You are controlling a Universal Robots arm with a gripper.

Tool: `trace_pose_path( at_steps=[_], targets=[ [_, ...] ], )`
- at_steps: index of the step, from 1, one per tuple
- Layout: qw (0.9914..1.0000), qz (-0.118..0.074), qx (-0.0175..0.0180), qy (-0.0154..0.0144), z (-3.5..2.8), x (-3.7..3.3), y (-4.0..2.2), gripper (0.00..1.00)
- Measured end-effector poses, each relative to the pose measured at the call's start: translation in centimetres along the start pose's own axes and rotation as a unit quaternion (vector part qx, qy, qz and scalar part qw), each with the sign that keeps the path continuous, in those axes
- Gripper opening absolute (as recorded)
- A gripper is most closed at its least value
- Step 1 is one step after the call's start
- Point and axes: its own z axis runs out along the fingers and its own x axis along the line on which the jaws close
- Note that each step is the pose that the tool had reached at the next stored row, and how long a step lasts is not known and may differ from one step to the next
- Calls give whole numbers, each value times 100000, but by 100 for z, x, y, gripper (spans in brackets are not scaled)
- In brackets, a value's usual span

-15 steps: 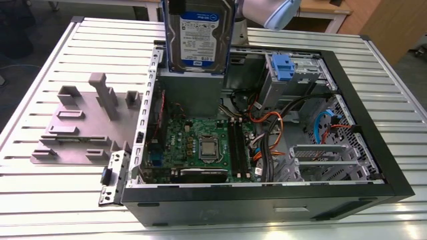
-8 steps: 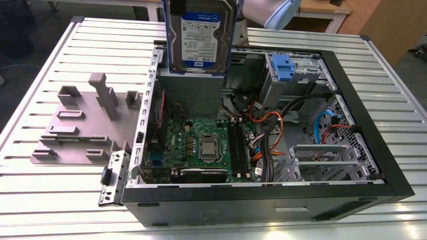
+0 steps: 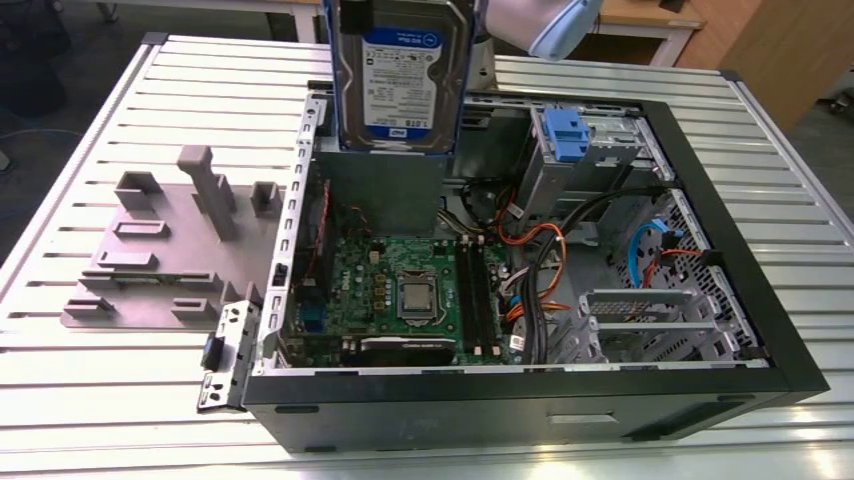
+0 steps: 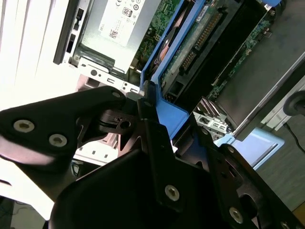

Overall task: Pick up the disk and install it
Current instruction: 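Pick up the disk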

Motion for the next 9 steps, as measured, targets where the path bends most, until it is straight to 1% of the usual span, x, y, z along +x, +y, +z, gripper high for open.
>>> trace_pose_path(
  at_steps=[5, 9],
  targets=[
    [99999, -197, 38, 320, 9, 8, -19, 36],
    [99999, -382, 48, 379, 12, 26, -36, 36]
  ],
)
